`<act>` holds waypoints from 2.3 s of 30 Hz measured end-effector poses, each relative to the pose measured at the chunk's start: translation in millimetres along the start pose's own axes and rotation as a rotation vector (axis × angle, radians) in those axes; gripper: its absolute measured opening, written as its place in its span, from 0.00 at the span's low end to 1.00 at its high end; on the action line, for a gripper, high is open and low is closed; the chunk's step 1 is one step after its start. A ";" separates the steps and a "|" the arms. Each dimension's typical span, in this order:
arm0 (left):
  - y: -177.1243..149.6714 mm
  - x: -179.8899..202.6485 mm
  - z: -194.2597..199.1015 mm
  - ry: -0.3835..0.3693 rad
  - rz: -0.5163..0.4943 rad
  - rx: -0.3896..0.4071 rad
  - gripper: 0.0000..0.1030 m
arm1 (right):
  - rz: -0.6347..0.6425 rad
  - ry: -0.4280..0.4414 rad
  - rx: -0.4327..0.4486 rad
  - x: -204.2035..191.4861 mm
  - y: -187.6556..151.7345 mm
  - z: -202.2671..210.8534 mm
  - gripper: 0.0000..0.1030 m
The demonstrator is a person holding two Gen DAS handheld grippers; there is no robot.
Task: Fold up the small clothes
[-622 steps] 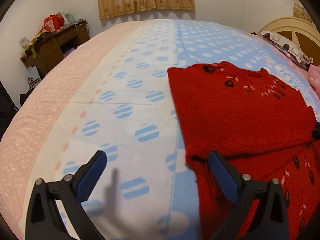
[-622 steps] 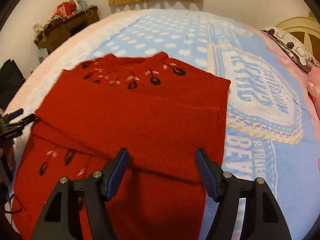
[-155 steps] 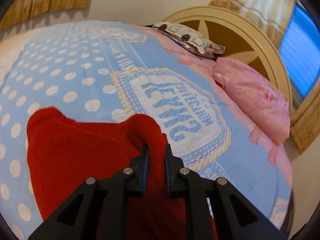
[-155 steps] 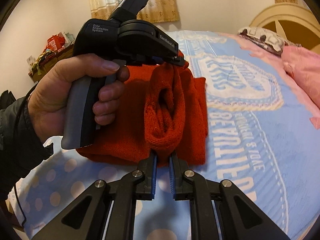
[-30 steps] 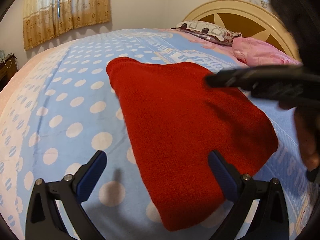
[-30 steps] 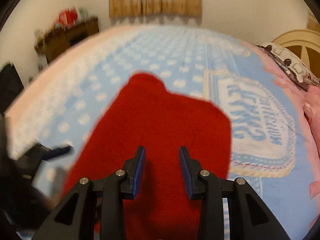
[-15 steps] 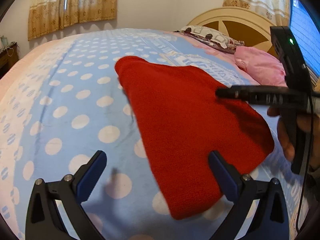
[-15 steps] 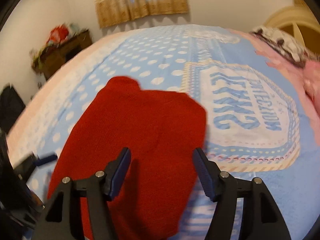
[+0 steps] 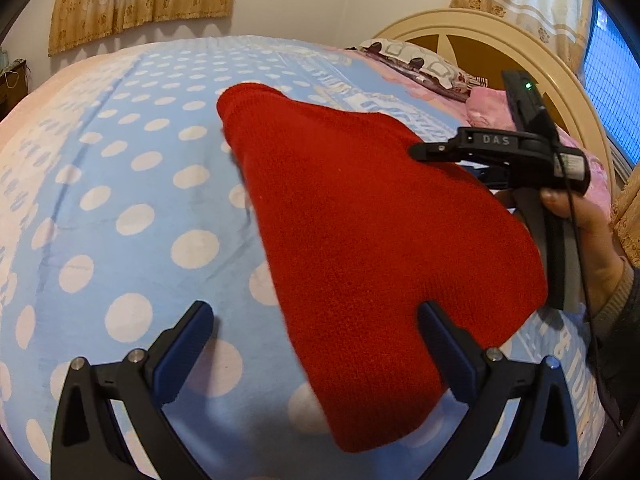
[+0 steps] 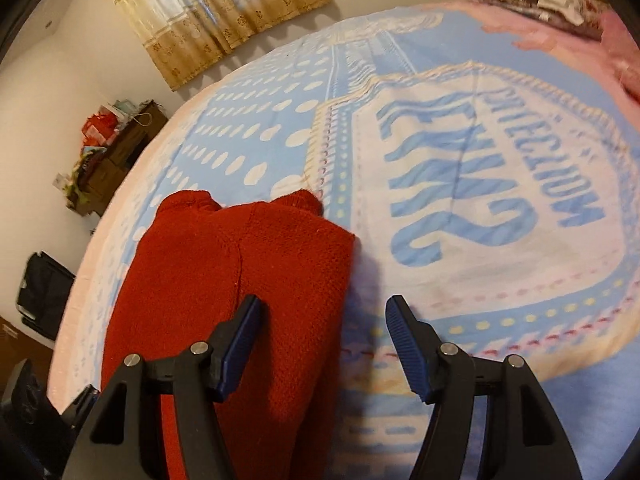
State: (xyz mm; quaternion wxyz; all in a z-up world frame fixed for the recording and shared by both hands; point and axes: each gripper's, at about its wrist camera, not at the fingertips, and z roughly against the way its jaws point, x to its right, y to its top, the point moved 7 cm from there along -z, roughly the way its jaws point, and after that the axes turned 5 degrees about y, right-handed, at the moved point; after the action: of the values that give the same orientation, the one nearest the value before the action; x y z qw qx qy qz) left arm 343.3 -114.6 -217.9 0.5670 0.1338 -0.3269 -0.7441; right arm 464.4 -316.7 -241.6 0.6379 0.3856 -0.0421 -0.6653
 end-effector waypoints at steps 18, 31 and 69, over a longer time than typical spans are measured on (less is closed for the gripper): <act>-0.5 7.8 -5.7 -0.067 0.013 -0.024 1.00 | 0.047 0.096 0.022 -10.8 9.9 -18.0 0.41; 2.0 23.2 4.2 -0.144 -0.042 -0.021 0.58 | 0.091 0.068 0.081 -29.7 4.7 -3.8 0.25; -52.8 -66.2 142.1 0.104 0.013 0.128 0.40 | 0.309 0.246 0.057 -248.5 -71.7 1.3 0.24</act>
State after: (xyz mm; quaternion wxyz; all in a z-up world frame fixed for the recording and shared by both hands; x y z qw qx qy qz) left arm 243.7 2.2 -156.3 0.5782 0.2061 -0.3447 -0.7103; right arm 377.5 -85.2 -165.9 0.7217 0.4706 -0.0413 -0.5059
